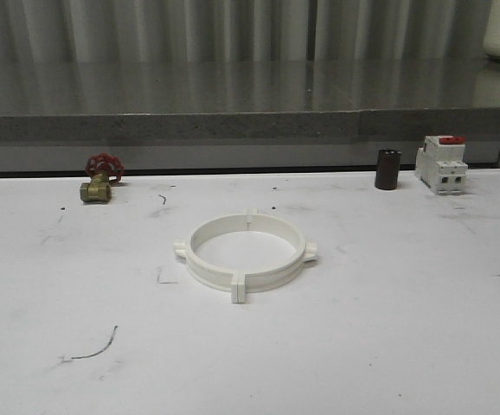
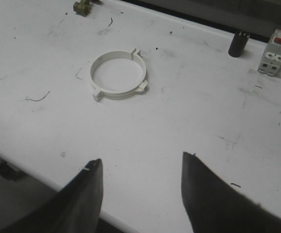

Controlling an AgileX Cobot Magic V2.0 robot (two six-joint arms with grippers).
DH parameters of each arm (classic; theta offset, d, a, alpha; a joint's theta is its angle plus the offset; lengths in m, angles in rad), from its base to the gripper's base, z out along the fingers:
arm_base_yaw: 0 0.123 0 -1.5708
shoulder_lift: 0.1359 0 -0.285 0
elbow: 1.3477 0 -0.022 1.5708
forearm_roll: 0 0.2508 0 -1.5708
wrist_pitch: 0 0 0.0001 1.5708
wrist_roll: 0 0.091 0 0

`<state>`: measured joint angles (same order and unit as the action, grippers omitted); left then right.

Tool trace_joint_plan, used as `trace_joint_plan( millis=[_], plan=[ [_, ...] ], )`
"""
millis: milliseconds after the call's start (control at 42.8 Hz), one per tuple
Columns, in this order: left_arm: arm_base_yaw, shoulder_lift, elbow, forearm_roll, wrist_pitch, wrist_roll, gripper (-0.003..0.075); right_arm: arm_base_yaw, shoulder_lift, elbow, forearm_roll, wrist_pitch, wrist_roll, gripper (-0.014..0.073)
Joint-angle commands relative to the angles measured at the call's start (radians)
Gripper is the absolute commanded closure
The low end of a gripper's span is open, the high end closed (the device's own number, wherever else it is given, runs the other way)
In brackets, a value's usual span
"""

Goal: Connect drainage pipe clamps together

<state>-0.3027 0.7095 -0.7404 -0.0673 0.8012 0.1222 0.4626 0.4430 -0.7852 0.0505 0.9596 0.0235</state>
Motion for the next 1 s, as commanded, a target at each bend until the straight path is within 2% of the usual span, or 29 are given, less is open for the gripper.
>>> trace_joint_plan(
  millis=[0,374,467,701,771,817,981],
  plan=[
    [0.0,-0.004,-0.026,-0.014,-0.072,-0.002,0.0321,-0.007,-0.036,-0.012,-0.011,-0.06,-0.013,0.019],
    [0.0,-0.004,-0.026,-0.022,-0.072,-0.002,0.0321,-0.007,-0.056,-0.004,-0.011,-0.024,-0.013,0.0192],
    [0.0,-0.004,-0.026,-0.022,-0.072,-0.002,0.0339,-0.007,-0.056,-0.004,-0.011,-0.025,-0.012,0.0253],
    [0.0,-0.004,-0.026,-0.022,-0.072,-0.002,0.0614,-0.007,-0.056,-0.004,-0.011,-0.024,-0.012,0.0599],
    [0.0,-0.004,-0.026,-0.022,-0.072,-0.002,0.0693,-0.007,-0.056,-0.004,-0.011,-0.024,-0.012,0.0667],
    [0.0,-0.004,-0.026,-0.022,-0.072,-0.002,0.0741,-0.007,-0.056,-0.004,-0.011,-0.024,-0.012,0.0657],
    [0.0,-0.004,-0.026,-0.022,-0.072,-0.002,0.0741,-0.007,-0.056,-0.004,-0.012,-0.026,-0.012,0.0661]
  ],
)
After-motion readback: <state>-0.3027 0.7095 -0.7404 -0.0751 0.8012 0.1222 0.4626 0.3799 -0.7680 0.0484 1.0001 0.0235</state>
